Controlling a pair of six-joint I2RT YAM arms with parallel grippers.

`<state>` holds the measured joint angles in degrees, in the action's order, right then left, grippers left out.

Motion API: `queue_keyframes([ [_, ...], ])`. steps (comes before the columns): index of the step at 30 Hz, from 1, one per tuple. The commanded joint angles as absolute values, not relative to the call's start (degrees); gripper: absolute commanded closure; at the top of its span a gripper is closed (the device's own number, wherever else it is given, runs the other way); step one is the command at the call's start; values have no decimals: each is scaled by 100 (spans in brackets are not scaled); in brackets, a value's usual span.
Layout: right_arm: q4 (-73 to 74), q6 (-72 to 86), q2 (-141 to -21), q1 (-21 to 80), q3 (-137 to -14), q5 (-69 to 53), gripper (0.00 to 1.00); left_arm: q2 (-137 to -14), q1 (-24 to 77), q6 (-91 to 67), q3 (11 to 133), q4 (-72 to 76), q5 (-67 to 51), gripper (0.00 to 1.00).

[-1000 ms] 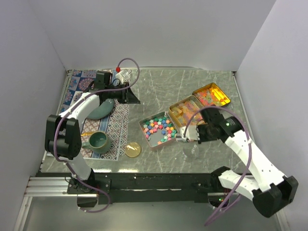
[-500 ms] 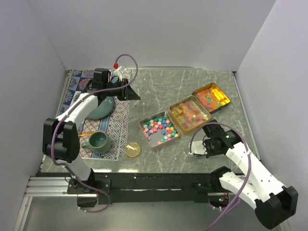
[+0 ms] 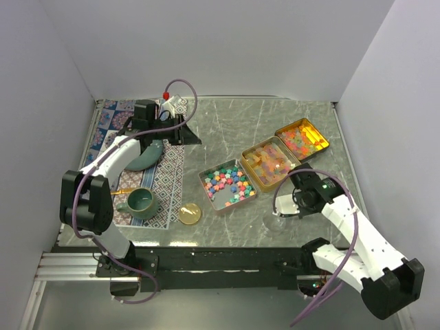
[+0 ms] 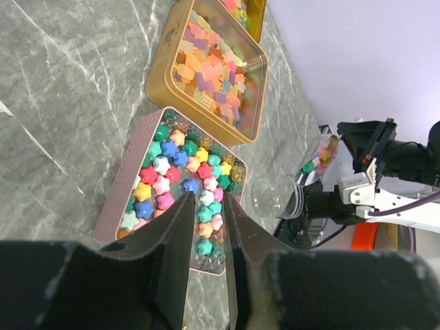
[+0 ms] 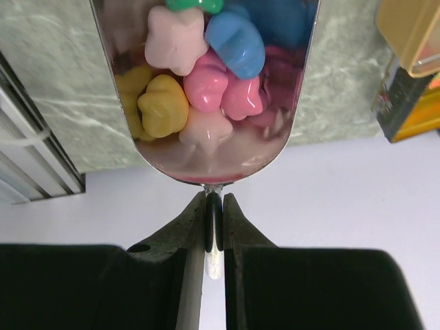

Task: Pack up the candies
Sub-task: Place the fake candies in the packing bottle.

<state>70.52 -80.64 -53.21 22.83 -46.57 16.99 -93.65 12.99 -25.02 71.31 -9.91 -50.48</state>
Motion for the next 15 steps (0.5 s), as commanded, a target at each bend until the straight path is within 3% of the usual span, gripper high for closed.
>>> queue_keyframes([
  [1,7207,-8235,-5423,2329,-4975,2083,100,-9088,1336,-2575,7040,-686,-5080,71],
  [15,7690,-7885,-5686,3304,-5194,2724,100,-9026,1336,-2795,6952,-440,-5142,71],
])
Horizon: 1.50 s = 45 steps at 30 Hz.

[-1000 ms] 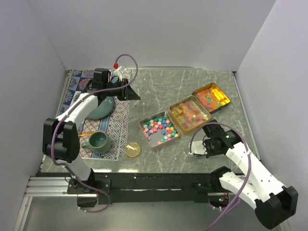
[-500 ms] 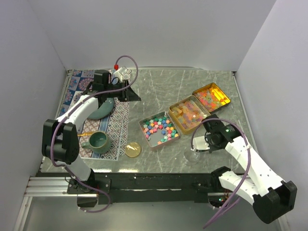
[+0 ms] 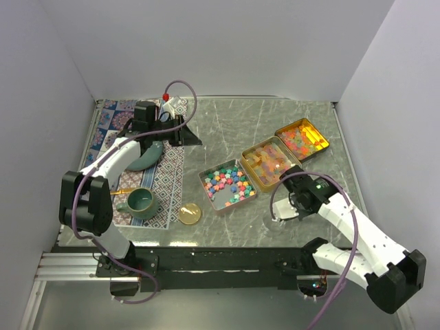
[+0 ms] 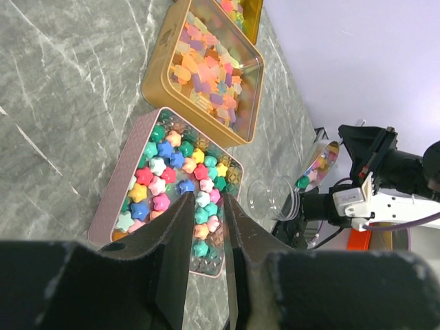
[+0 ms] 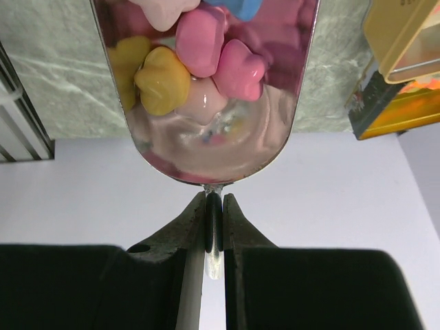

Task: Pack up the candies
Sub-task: Place the fake candies in the packing bottle, then adjust the spatula.

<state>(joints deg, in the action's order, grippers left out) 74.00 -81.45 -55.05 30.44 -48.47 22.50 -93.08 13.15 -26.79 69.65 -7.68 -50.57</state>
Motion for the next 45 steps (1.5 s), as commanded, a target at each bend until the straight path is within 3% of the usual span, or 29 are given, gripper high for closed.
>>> queue_keyframes([
  [1,7734,-7840,-5721,3348,-5203,2846,100,-9018,1336,-2830,6943,-405,-5142,71],
  [14,8068,-7322,-6152,3911,-5335,3234,100,-8851,1371,-3129,6891,-228,-5150,67],
  [18,8182,-7277,-6214,4008,-5423,3313,100,-8859,1406,-3103,6961,-308,-5071,52],
  [26,8262,-7427,-6073,4087,-5519,3410,100,-9017,1547,-3120,7145,-378,-5115,41],
  [29,8253,-7174,-6231,3947,-6166,2815,100,-9088,1582,-3208,7067,-317,-5194,40],
  [32,8104,-6541,-6766,3552,-7141,1542,100,-9228,1582,-3129,6979,-307,-5361,58],
  [33,8034,-6365,-6924,3246,-7337,1260,100,-9289,1582,-3059,7005,-377,-5561,80],
  [34,7816,-6076,-7169,3095,-7495,1022,100,-9377,1582,-2876,7031,-439,-5668,94],
  [35,7709,-5978,-7268,2998,-7715,593,100,-9404,1599,-2804,7014,-405,-5773,99],
  [45,6742,-4791,-8551,2883,-8621,-351,100,-9632,2100,-4067,7014,1387,-6653,99],
])
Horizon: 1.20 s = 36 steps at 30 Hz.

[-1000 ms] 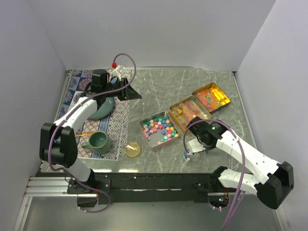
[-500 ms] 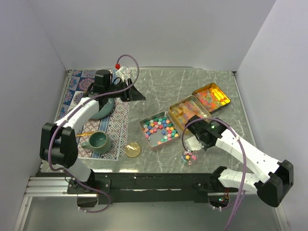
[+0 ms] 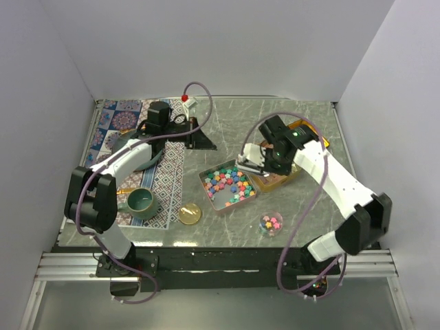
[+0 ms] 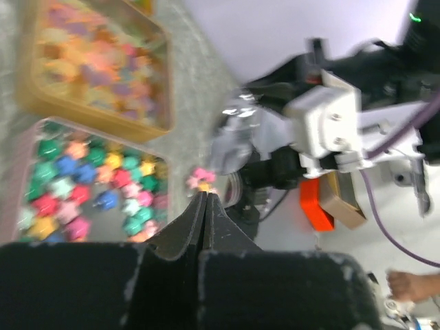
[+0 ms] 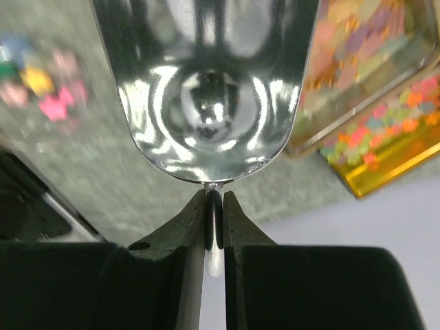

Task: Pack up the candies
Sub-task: Adjust the spatula.

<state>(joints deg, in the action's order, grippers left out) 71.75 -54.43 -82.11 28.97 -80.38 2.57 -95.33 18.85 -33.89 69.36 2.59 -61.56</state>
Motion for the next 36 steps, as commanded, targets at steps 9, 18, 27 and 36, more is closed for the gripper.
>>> queue_keyframes([
  [9,6399,-4860,-8816,3111,-9167,-535,100,-10124,2408,-4395,7241,1531,-6417,99],
  [18,6101,-4896,-8403,3375,-9351,-984,100,-10512,2408,-4623,7216,1617,-6267,99],
  [27,6107,-4797,-8315,2866,-9291,-1037,100,-10495,2129,-4693,7838,1722,-6214,91],
  [36,7101,-6334,-8630,1697,-9291,-107,100,-10108,1074,-5335,8543,2347,-6293,66],
])
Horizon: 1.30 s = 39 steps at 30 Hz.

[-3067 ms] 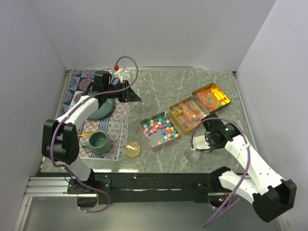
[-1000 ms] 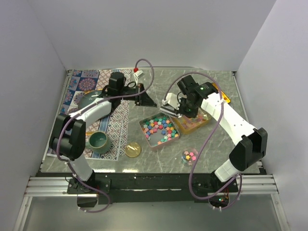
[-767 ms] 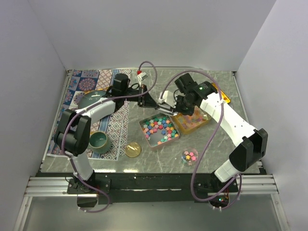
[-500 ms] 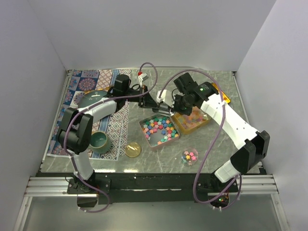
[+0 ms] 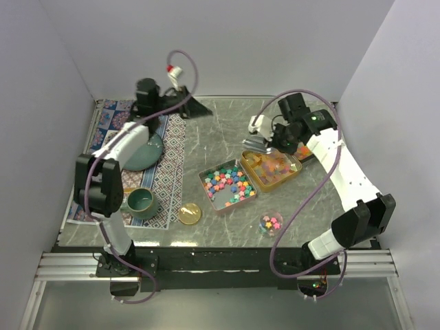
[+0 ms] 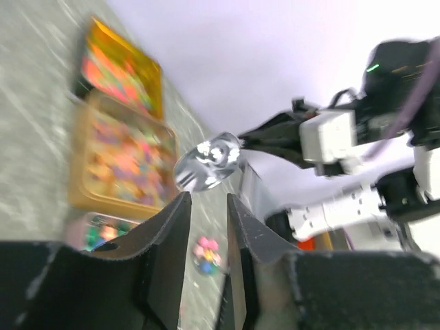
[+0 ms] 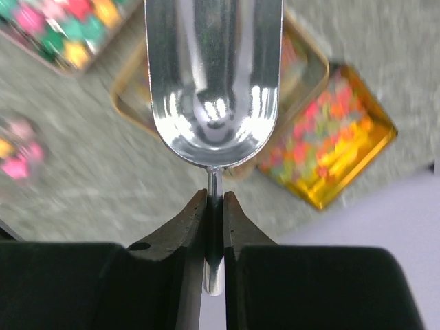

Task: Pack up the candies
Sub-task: Adjust the spatula, then scoop the fake candies from the storage box.

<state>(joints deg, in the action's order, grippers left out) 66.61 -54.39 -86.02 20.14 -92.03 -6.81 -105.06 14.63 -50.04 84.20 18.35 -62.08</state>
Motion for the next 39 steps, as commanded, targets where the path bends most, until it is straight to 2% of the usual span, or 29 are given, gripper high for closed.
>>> queue_keyframes([
  [1,7136,-6494,-8692,1627,-9212,-10,100,-10064,1020,-5265,8517,2103,-6302,66],
  [11,7400,-7776,-10000,1415,-9800,1906,100,-9220,826,-4466,7234,1662,-6126,66],
  [18,7462,-8682,-10397,1415,-9923,3057,100,-8895,774,-4105,6593,1547,-5836,66],
  [28,7655,-8974,-10661,1529,-9800,3436,100,-8886,615,-4166,6451,1661,-5792,66],
  [39,7418,-8201,-11092,1872,-9458,3401,100,-9017,510,-4043,6539,1363,-5853,67],
])
